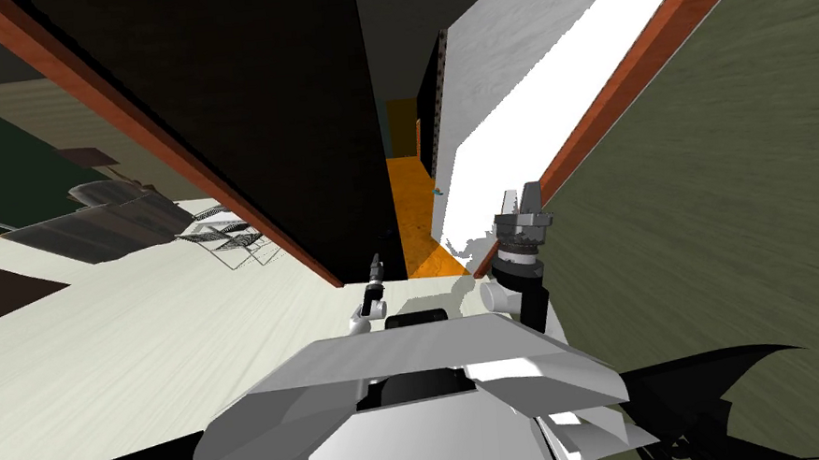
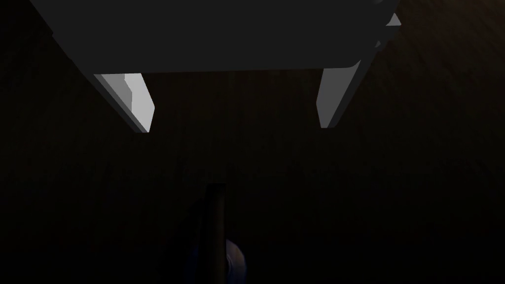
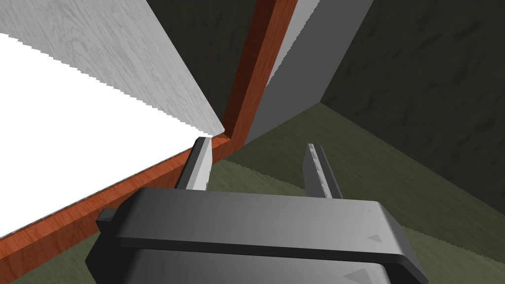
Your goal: Push the door open
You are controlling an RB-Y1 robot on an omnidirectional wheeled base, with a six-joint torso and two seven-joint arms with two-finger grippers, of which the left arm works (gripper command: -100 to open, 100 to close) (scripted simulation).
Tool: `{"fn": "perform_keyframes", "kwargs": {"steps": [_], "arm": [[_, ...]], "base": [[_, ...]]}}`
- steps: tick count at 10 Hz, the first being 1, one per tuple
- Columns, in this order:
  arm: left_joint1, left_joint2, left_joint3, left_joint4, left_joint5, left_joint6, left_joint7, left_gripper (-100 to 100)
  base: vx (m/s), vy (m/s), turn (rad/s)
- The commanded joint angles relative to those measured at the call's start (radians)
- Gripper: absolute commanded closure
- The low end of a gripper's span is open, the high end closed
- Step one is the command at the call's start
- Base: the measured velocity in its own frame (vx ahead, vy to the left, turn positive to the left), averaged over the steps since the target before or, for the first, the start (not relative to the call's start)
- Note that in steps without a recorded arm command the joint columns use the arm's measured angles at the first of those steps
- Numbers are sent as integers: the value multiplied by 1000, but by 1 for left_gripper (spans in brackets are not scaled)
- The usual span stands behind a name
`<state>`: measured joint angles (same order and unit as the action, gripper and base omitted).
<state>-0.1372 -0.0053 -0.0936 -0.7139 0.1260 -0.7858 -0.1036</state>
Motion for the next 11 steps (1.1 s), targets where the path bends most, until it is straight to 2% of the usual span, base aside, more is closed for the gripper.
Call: {"fn": "perform_keyframes", "kwargs": {"steps": [1, 3, 5, 6, 7, 8, 10, 11], "arm": [[-14, -11, 0, 36, 1, -8, -4, -100], [-22, -19, 0, 59, 2, -11, -5, -100], [-41, -37, -1, 109, 4, -17, -8, -100], [-36, -30, -1, 97, 3, -17, -5, -100], [-36, -3, 1, 101, 4, -19, -5, -100], [-37, 10, 2, 102, 5, -20, -5, -100], [-38, 27, 5, 105, 6, -22, -5, -100], [-38, 30, 7, 106, 7, -23, -4, -100]], "base": [[97, 19, -17], [80, 19, -21], [105, 9, -33], [52, 5, -8], [84, -13, -25], [145, -14, -20], [177, -1, -20], [224, 0, -27]]}}
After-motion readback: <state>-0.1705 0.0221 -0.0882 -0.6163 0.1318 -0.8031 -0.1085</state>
